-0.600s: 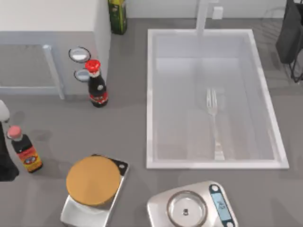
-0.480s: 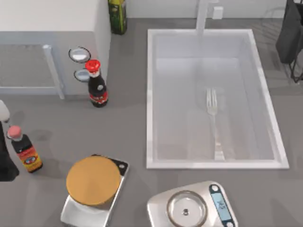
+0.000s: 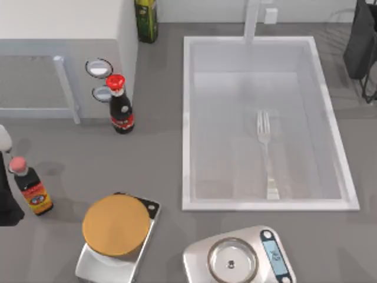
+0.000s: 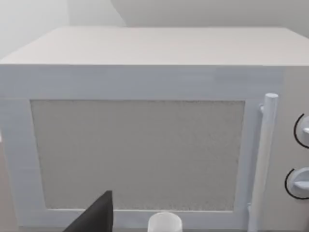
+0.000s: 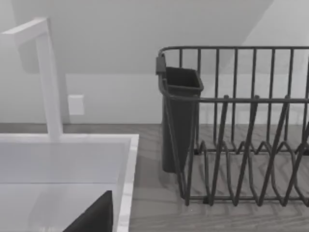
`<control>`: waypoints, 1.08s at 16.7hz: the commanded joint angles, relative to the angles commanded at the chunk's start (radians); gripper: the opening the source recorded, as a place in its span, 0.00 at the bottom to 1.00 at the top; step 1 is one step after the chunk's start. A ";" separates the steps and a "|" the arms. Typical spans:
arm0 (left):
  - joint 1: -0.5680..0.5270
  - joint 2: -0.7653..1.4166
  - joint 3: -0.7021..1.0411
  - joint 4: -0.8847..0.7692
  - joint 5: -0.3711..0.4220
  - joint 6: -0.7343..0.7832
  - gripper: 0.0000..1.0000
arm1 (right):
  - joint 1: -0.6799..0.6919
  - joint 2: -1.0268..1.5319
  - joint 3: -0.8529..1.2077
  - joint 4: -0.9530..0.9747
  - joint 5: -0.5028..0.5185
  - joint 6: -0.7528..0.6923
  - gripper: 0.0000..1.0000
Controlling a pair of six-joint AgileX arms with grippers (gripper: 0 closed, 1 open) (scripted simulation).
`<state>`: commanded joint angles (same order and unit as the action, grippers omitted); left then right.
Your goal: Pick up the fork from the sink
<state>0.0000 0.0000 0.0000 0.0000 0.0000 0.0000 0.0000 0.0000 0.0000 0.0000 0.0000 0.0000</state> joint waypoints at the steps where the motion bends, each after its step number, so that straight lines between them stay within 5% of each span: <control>1: 0.000 0.000 0.000 0.000 0.000 0.000 1.00 | 0.000 0.000 0.000 0.000 0.000 0.000 1.00; 18: 0.000 0.000 0.000 0.000 0.000 0.000 1.00 | 0.013 0.089 0.080 -0.047 0.000 0.014 1.00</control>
<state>0.0000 0.0000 0.0000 0.0000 0.0000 0.0000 0.0133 0.0891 0.0798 -0.0466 0.0003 0.0135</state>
